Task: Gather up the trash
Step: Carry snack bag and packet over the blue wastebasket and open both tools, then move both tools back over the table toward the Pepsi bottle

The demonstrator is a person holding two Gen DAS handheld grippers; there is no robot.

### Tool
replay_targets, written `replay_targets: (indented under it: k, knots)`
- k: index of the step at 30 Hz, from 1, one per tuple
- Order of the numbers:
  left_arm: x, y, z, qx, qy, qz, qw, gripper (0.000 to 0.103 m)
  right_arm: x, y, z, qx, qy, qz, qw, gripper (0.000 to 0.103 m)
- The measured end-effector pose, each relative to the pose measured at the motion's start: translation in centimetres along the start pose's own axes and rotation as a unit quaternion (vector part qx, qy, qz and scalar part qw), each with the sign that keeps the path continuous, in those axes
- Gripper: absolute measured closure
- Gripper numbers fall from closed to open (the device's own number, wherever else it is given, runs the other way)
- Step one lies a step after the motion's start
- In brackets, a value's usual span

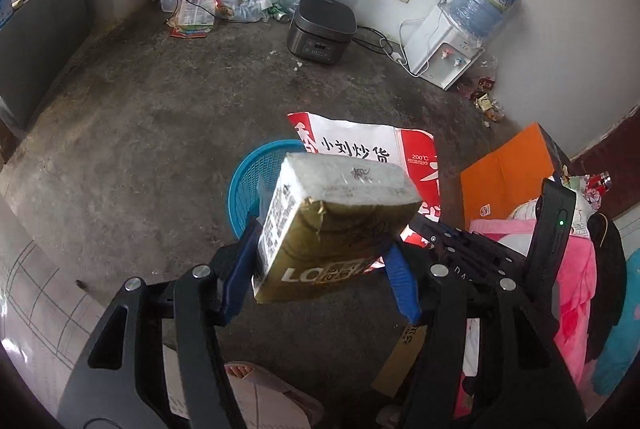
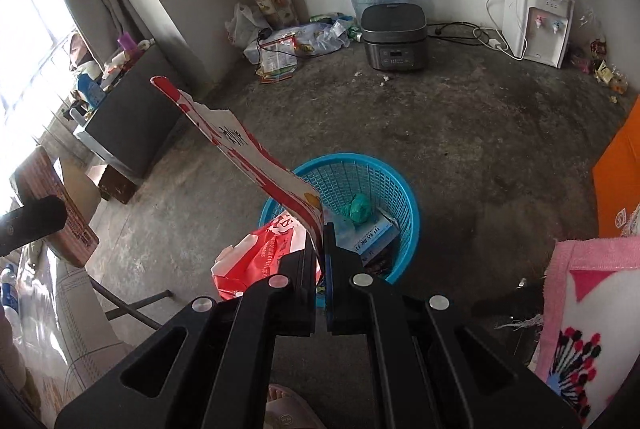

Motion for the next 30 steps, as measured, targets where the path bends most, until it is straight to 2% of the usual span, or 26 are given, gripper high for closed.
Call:
replay_targets:
  k: [2, 4, 5, 6, 7, 8, 10, 12, 15, 18, 23, 25, 28, 30]
  knots:
    - [4.0, -1.0, -0.6, 0.0, 0.007, 0.026, 0.9996, 0.042, 2.3, -0.1, -0.5, 0.007, -0.009, 0.012, 1.0, 0.099]
    - [8.2, -1.9, -0.5, -0.001, -0.017, 0.044, 0.9989, 0.028, 5.9, -0.1, -1.2, 0.013, -0.021, 0.036, 0.999, 0.095]
    - [9.3, -2.1, -0.3, 0.002, -0.026, 0.047, 0.9986, 0.028, 7.7, 0.4, -1.7, 0.029, -0.038, 0.048, 0.998, 0.088]
    - [10.8, -2.5, 0.5, 0.003, -0.04, 0.051, 0.9979, 0.028, 9.4, 1.2, -2.6, 0.05, -0.041, 0.061, 0.996, 0.068]
    - [11.7, -2.8, 1.5, -0.008, -0.052, 0.057, 0.9969, 0.028, 10.6, 2.1, -3.8, 0.073, -0.03, 0.073, 0.994, 0.062]
    - [12.0, -2.9, 1.8, -0.016, -0.054, 0.062, 0.9965, 0.028, 11.3, 2.8, -4.8, 0.1, -0.024, 0.081, 0.991, 0.062]
    - [11.3, -2.7, 3.1, -0.043, -0.044, 0.065, 0.9959, 0.028, 11.3, 4.0, -5.9, 0.16, -0.044, 0.072, 0.984, 0.062]
    - [9.5, -2.8, 3.8, -0.048, -0.048, 0.057, 0.9961, 0.028, 10.4, 4.7, -6.5, 0.181, -0.053, 0.056, 0.98, 0.062]
    - [6.8, -4.0, 4.4, -0.043, -0.058, 0.034, 0.9968, 0.028, 9.2, 5.0, -6.7, 0.177, -0.048, 0.037, 0.982, 0.061]
    - [2.9, -4.2, 3.7, -0.055, -0.043, 0.009, 0.9975, 0.027, 7.7, 4.2, -6.4, 0.171, -0.046, 0.019, 0.984, 0.061]
    - [-5.3, -3.0, 3.3, -0.075, -0.012, -0.052, 0.9957, 0.024, 3.5, 0.5, -2.6, 0.092, -0.045, -0.029, 0.994, 0.059]
    - [-9.1, -1.7, 3.8, -0.073, -0.004, -0.079, 0.9942, 0.02, 1.1, -1.1, 0.0, 0.053, -0.052, -0.058, 0.996, 0.052]
    - [-12.4, 0.5, 5.8, -0.062, -0.025, -0.09, 0.9937, 0.02, -2.9, -3.1, 4.0, -0.011, -0.062, -0.106, 0.992, 0.037]
    - [-15.9, 2.3, 8.5, -0.067, -0.048, -0.11, 0.9905, 0.02, -5.3, -3.9, 6.9, -0.052, -0.065, -0.135, 0.987, 0.026]
Point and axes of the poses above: each gripper's, at about its wrist camera, not at the fingertips, and x roughly the way its jaws point, z to its left, y to its underside, the point moved 8 cm from there along x, roughly the way its jaws point, and after that the axes turned 13 degrees about -x, right-handed, at the moved point
